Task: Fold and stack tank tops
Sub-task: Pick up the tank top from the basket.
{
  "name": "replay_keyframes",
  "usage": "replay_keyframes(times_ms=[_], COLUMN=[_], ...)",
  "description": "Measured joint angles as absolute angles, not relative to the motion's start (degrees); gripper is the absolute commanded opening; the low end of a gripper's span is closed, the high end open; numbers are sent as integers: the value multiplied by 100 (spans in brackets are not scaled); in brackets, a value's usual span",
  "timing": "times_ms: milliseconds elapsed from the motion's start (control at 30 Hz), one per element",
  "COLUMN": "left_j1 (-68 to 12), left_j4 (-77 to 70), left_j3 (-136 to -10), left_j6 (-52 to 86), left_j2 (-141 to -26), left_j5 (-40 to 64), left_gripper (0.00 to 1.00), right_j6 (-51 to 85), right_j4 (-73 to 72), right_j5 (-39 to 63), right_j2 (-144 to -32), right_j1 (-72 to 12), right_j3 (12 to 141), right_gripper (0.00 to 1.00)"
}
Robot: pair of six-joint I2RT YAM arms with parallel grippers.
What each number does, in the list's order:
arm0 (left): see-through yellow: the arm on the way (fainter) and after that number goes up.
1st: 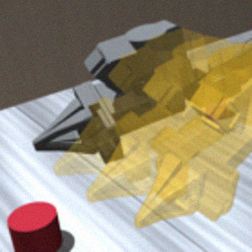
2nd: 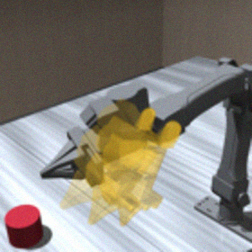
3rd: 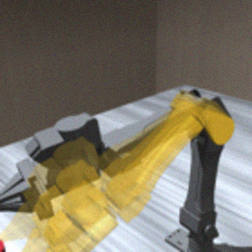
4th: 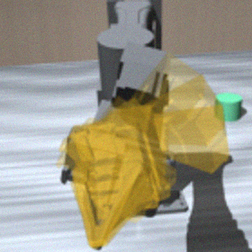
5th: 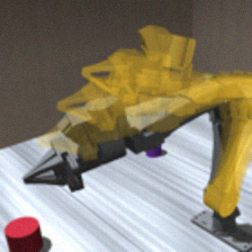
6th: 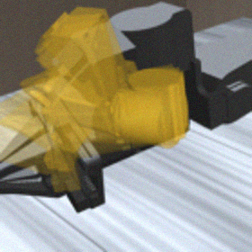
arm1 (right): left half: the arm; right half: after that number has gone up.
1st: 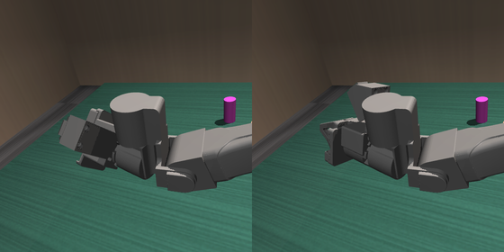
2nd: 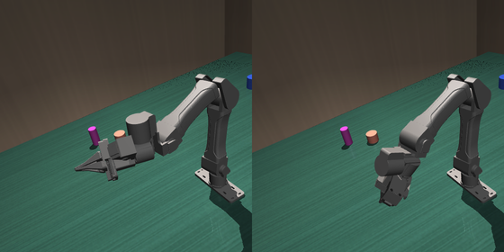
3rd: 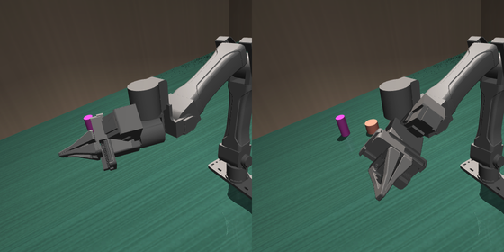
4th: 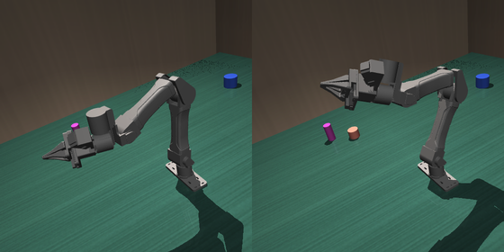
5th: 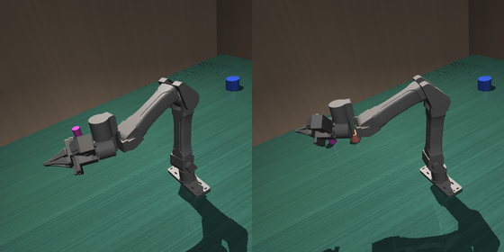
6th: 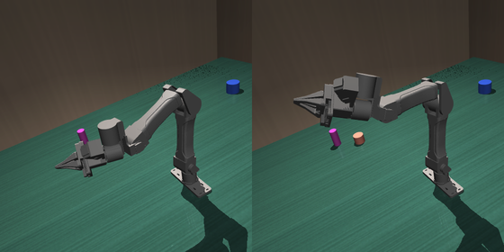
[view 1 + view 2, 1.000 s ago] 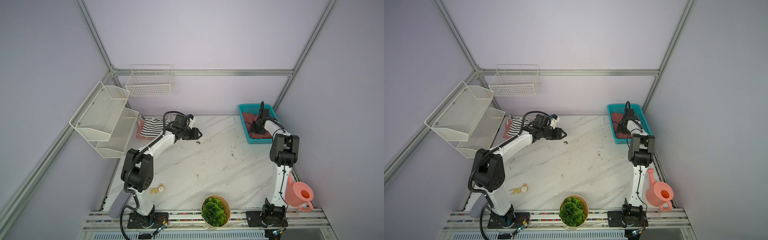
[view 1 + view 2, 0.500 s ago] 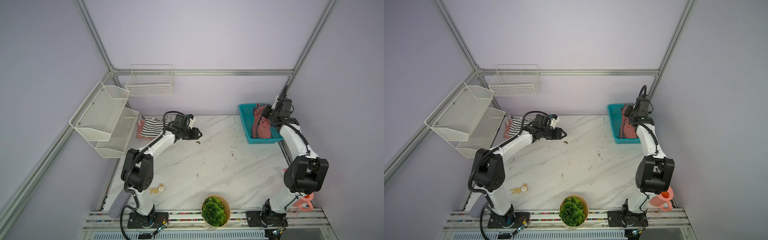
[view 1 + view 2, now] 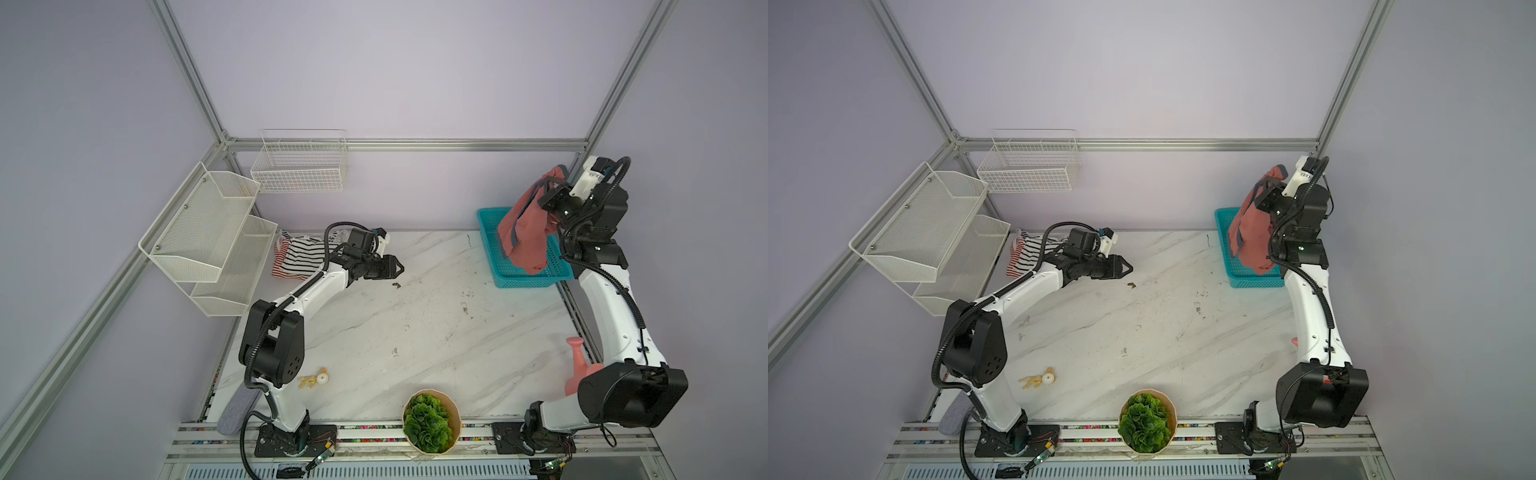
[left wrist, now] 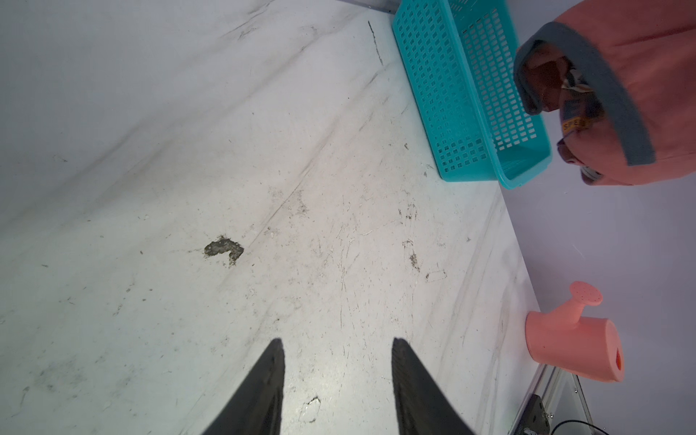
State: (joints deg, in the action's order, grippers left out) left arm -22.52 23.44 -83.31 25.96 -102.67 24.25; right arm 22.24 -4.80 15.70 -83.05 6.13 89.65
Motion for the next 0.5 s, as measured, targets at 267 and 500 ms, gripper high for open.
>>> replay_keyframes(times_ms=[267, 500], left_j1=[-2255, -2255], left_j4=[2283, 2180], left_j3=[-8215, -8106], left_j6=[2604, 2644], left_j2=[-10033, -9907], left_j5=[2383, 2335], left_gripper=[46, 46], right_j6=[3190, 3406], right_j4=[-1487, -1459], right_j5=[2740, 3240], right_j2=[-8326, -8602], right_j1=[462, -786], right_j3=[9421, 9282], right_gripper=[0, 0])
